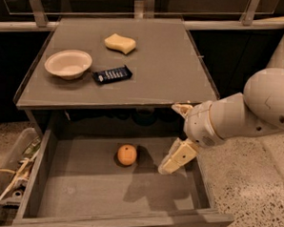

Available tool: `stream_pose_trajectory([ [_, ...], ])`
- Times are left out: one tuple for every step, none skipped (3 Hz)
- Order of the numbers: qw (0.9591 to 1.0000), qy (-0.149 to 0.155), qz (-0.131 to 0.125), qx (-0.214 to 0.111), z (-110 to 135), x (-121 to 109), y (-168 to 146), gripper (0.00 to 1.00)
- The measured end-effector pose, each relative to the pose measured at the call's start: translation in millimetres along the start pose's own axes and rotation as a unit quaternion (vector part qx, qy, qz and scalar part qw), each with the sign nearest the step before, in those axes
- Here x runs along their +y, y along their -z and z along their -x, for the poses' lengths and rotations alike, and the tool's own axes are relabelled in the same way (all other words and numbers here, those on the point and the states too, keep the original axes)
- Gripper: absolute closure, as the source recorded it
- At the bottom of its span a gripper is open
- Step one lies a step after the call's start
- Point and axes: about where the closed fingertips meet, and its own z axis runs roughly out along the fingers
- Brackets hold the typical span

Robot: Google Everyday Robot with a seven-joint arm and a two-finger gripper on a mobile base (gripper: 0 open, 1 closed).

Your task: Pick orange from top drawer and place on counter

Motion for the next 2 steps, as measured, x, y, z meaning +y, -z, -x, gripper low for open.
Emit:
stream_pose_trajectory([
  [1.0000,-0.004,0.005,-0.001,-3.3,-5.2,-14.4,0.00],
  [0.9997,-0.002,0.015,-0.018,-5.4,-14.1,-41.0,0.00],
])
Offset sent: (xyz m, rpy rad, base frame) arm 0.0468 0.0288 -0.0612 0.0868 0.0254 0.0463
